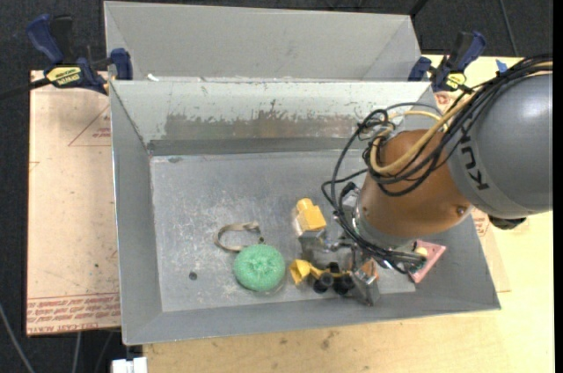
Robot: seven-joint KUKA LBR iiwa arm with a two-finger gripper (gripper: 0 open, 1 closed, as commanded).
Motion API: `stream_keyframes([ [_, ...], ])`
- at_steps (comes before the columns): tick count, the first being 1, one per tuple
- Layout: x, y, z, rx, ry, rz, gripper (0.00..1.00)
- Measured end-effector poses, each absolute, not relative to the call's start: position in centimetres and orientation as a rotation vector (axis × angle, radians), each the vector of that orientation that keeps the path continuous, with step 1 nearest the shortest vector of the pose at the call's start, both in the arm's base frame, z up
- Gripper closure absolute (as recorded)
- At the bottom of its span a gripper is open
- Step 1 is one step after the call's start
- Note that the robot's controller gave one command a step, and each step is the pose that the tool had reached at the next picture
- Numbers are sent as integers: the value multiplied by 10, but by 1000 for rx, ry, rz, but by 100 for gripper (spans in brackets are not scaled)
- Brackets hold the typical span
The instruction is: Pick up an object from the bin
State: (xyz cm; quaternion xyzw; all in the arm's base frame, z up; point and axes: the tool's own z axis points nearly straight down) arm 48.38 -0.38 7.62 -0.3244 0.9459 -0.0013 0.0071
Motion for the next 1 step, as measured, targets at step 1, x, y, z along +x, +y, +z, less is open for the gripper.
stream_keyframes([
  [1, 480, 0, 71, -1264, 2869, 1, 100],
])
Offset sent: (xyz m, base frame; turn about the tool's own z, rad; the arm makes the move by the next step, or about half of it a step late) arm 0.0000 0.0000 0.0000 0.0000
